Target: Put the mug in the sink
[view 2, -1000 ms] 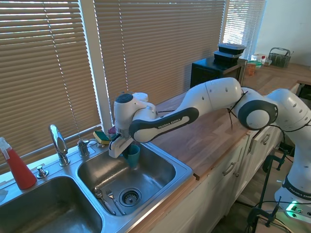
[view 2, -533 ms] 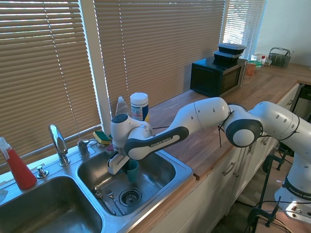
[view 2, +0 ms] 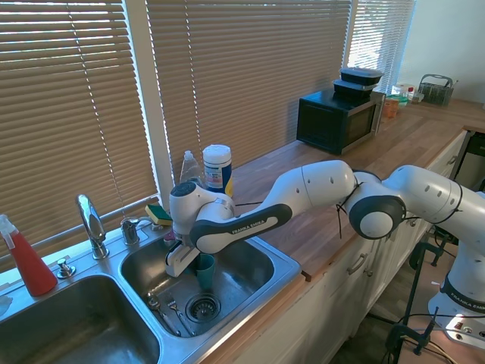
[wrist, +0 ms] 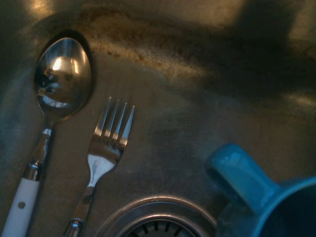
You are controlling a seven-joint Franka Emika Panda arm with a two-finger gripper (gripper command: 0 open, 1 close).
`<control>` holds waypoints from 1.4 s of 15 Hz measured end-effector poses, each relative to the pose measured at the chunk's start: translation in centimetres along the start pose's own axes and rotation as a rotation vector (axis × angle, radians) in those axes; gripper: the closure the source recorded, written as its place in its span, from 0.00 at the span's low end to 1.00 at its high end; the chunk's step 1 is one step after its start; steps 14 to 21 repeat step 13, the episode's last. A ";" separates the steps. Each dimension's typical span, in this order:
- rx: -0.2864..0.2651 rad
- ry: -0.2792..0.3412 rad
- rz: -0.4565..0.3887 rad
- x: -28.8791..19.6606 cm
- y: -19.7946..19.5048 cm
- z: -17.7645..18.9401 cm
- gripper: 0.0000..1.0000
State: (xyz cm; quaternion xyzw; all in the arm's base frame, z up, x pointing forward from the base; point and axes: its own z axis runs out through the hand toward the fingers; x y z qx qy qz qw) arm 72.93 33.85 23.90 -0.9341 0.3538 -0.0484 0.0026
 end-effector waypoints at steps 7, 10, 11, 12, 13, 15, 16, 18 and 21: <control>0.017 0.004 0.002 0.2 -0.4 -1.4 0.00; 0.044 0.015 0.000 -0.3 -1.0 -4.7 0.00; 0.052 0.020 0.004 -0.5 -1.1 -6.3 0.00; 0.060 0.027 0.011 -0.5 -1.1 -8.3 0.00; 0.066 0.033 0.017 -0.3 -1.0 -10.3 0.00; 0.066 0.033 0.017 -0.3 -1.0 -10.3 0.00; 0.066 0.033 0.017 -0.3 -1.0 -10.3 0.00; 0.066 0.033 0.017 -0.3 -1.0 -10.3 0.00; 0.066 0.033 0.017 -0.3 -1.0 -10.3 0.00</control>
